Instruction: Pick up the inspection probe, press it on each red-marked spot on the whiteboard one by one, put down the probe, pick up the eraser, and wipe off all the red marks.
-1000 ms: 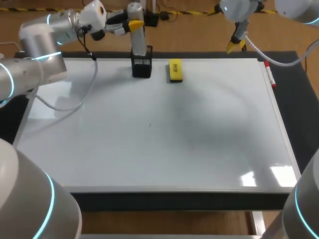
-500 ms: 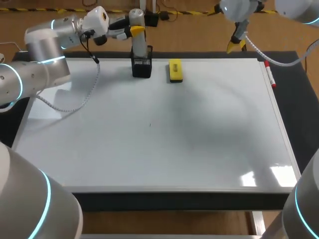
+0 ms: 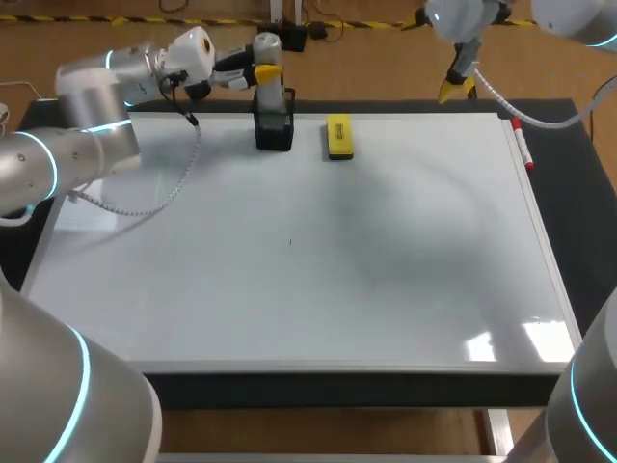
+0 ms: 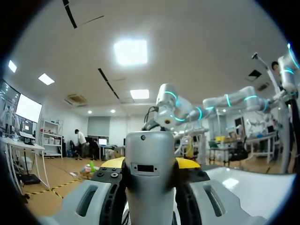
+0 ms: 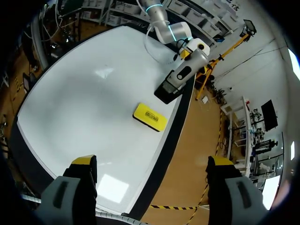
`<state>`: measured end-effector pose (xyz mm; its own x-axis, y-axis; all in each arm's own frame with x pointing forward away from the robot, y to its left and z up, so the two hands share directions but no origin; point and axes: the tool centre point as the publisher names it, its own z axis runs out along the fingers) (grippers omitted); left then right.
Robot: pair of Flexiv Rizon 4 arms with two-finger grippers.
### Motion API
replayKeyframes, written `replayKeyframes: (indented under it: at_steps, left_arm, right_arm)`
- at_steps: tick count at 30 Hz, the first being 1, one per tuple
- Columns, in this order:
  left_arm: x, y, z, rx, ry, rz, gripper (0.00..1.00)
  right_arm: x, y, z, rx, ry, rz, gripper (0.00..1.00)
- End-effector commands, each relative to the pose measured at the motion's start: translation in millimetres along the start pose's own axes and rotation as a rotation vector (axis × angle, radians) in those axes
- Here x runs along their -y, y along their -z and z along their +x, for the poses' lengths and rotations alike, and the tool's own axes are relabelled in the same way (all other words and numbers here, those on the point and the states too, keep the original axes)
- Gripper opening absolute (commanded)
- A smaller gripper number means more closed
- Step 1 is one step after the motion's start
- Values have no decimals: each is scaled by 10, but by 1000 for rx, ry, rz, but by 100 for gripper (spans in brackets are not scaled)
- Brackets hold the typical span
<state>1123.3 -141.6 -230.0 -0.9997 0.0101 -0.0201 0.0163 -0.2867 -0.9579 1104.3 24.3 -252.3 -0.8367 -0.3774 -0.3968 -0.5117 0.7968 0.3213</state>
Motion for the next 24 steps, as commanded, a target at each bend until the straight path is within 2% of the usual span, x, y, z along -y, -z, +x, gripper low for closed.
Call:
replayKeyframes:
  at_steps: [1, 14, 16, 18, 21, 24]
  left_arm:
    - [-78, 16, -87, -41, 5, 11, 0]
    - [-231, 36, -80, -36, 15, -2, 0]
    - [-244, 39, -76, -33, 19, -4, 21]
    - [-248, 42, -70, -31, 21, -6, 76]
    - [-247, 56, -59, -26, 21, -11, 100]
    - [-222, 70, -33, -22, 18, -15, 100]
  right_arm:
    - [-1, 6, -6, -4, 1, 4, 100]
    - [-1, 6, -6, -4, 1, 4, 100]
    - [-1, 6, -6, -4, 1, 4, 100]
    - [-1, 6, -6, -4, 1, 4, 100]
    - [-1, 6, -6, -4, 1, 4, 100]
    - [-1, 6, -6, -4, 1, 4, 100]
